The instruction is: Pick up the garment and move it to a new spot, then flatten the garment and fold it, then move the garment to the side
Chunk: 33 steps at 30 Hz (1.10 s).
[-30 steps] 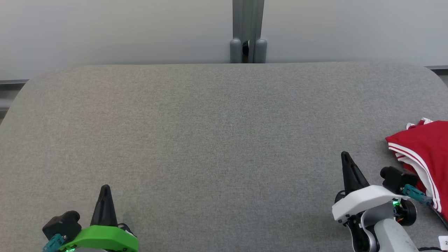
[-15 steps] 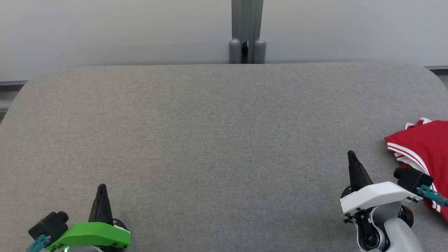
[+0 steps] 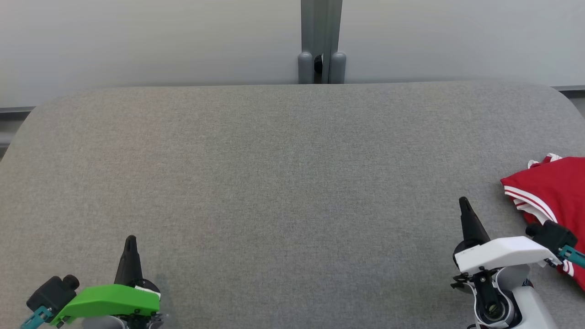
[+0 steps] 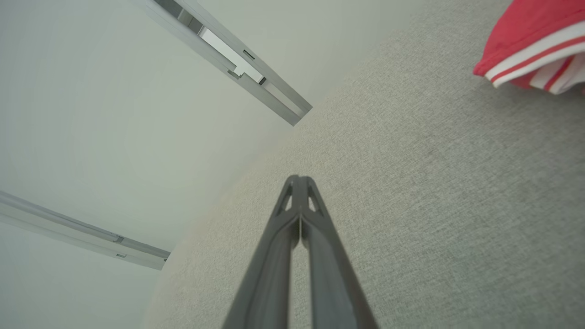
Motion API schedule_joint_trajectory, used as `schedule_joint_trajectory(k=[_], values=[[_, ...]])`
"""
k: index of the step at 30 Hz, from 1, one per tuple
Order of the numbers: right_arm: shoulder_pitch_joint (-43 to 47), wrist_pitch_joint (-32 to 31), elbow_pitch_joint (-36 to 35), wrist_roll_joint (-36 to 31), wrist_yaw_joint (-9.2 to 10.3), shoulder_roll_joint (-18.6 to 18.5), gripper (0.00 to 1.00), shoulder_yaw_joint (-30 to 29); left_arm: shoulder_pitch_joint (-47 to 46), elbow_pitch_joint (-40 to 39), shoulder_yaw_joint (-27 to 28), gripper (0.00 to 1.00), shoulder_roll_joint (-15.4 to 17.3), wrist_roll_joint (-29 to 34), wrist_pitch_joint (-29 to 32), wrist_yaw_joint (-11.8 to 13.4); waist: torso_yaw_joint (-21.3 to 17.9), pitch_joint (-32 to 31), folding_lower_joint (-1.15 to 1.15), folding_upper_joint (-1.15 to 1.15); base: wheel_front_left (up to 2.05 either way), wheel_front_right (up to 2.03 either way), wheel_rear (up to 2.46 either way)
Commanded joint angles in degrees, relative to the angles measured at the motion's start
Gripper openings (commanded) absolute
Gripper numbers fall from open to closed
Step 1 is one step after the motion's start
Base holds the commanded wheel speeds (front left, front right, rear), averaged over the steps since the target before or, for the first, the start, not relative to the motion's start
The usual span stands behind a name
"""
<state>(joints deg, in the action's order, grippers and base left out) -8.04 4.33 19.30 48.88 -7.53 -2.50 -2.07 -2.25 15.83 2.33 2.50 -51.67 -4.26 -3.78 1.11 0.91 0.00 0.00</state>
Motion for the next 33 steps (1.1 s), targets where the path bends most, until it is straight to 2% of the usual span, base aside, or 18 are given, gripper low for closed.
schedule_joint_trajectory(k=[1, 33], values=[[0.01, -0.5, -1.05, 1.85, 0.02, -0.3, 0.0, -0.32, -1.77, -0.77, 0.46, 0.0, 0.33, -1.92, 0.42, -0.43, -0.02, -0.01, 0.0, 0.0, 0.0, 0.0, 0.0], [1.0, -5.68, -3.26, 22.24, 0.02, -0.41, 0.0, -2.41, -3.12, -1.36, 2.38, 0.0, 0.45, -20.9, 5.57, -2.12, -0.46, -0.3, 0.0, 0.0, 0.0, 0.0, 0.0]])
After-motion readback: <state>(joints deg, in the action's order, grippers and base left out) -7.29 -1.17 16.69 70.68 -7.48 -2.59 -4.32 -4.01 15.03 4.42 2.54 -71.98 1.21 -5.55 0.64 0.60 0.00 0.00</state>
